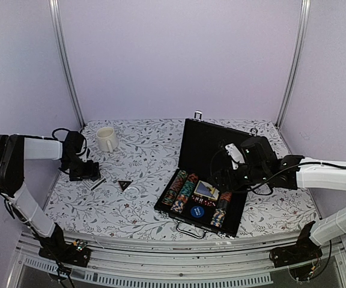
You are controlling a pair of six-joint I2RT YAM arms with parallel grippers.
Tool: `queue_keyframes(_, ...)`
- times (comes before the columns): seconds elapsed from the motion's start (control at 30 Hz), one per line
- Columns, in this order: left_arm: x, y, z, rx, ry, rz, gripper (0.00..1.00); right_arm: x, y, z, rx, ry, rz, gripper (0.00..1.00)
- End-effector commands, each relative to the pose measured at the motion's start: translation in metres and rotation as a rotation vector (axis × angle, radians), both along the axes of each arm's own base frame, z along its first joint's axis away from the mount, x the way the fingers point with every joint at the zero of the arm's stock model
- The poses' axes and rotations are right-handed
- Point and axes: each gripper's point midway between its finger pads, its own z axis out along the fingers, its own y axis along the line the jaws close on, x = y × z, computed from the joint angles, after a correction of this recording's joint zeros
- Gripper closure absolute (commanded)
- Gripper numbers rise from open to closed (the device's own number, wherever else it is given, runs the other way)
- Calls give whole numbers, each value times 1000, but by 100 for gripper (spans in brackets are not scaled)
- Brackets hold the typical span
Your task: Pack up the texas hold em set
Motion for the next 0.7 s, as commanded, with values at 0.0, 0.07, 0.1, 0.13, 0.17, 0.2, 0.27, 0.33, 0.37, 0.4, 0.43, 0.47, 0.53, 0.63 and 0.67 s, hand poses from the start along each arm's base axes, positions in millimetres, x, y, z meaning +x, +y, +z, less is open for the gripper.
queue_keyframes(0.0, -8, -21, 4, 50, 8, -93, 11, 3, 0, -6, 10, 9, -9, 14)
queue_keyframes(0.07, -11, -29, 3, 74, 10, -119, 11, 3, 0, -9, 7, 14, -10, 14)
queue_keyframes(0.1, -12, -33, 3, 81, 10, -130, 11, 4, 0, -9, 6, 14, -9, 14)
queue_keyframes(0.13, -14, -37, 2, 88, 12, -142, 11, 3, 0, -11, 4, 18, -8, 14)
queue_keyframes(0.17, -15, -40, 1, 93, 14, -152, 11, 4, 0, -12, 4, 20, -8, 14)
queue_keyframes(0.2, -16, -43, 0, 99, 17, -163, 11, 3, 0, -13, 2, 23, -6, 14)
queue_keyframes(0.27, -17, -46, -2, 118, 25, -174, 11, 3, 1, -13, 3, 25, -5, 14)
queue_keyframes(0.33, -18, -47, -3, 144, 31, -180, 11, 3, 1, -15, 1, 29, -4, 14)
queue_keyframes(0.37, -19, -48, -4, 156, 34, -185, 11, 3, 1, -14, 2, 29, -4, 14)
queue_keyframes(0.4, -20, -48, -4, 167, 35, -188, 11, 4, 1, -15, 1, 29, -8, 14)
queue_keyframes(0.43, -20, -48, -3, 175, 33, -192, 11, 4, 1, -15, 1, 31, -7, 14)
queue_keyframes(0.47, -21, -50, -2, 174, 32, -196, 11, 4, 1, -15, 2, 31, -9, 14)
queue_keyframes(0.53, -21, -52, -1, 175, 26, -202, 10, 4, 1, -17, 1, 35, -10, 14)
queue_keyframes(0.63, -22, -54, -2, 180, 28, -204, 10, 4, 2, -17, 5, 39, -9, 14)
queue_keyframes(0.67, -23, -54, -3, 180, 30, -206, 10, 4, 2, -18, 4, 40, -10, 14)
